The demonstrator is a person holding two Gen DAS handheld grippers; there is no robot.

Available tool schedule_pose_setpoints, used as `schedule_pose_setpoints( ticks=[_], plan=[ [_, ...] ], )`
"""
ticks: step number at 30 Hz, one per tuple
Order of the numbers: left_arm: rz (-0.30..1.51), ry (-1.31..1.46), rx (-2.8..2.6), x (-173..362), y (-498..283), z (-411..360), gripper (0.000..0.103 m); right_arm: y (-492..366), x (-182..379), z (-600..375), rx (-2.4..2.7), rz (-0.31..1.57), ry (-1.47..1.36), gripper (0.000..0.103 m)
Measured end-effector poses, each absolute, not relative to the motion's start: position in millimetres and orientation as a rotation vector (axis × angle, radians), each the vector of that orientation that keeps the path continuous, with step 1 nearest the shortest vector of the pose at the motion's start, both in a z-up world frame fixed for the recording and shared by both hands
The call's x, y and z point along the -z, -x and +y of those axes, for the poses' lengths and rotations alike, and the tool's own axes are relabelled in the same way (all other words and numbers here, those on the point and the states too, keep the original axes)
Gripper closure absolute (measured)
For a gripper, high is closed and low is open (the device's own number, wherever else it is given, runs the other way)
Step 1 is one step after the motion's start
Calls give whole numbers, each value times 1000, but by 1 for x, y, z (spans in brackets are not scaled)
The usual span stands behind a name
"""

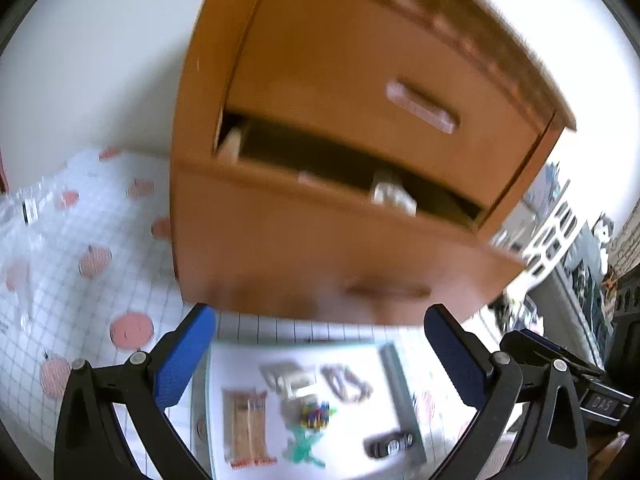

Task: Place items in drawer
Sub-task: 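Withdraw both open tools from the drawer back over the white tray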

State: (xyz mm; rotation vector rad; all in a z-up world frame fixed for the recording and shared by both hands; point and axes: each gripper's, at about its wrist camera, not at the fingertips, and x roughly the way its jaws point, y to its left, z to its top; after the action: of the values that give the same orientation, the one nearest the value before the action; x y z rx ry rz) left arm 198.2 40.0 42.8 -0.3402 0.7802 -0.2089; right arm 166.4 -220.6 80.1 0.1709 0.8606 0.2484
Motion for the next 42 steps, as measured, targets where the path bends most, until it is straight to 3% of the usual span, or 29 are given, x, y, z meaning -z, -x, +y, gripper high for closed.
schedule_pose_setpoints(
  ticks=[19,23,27,42],
  plan=[
    [1152,288,127,85,-196,31,1,-147,63,-263,-55,1289,-374,4],
    [1179,292,114,96,-194,34,6,-147,82,-260,-34,1353,-356,12],
    [1208,289,109,106,-193,34,21,-144,98,-262,-16,1410,-370,20],
    [1264,304,117,132,-187,34,32,-142,132,-275,31,1544,-462,33]
  ],
)
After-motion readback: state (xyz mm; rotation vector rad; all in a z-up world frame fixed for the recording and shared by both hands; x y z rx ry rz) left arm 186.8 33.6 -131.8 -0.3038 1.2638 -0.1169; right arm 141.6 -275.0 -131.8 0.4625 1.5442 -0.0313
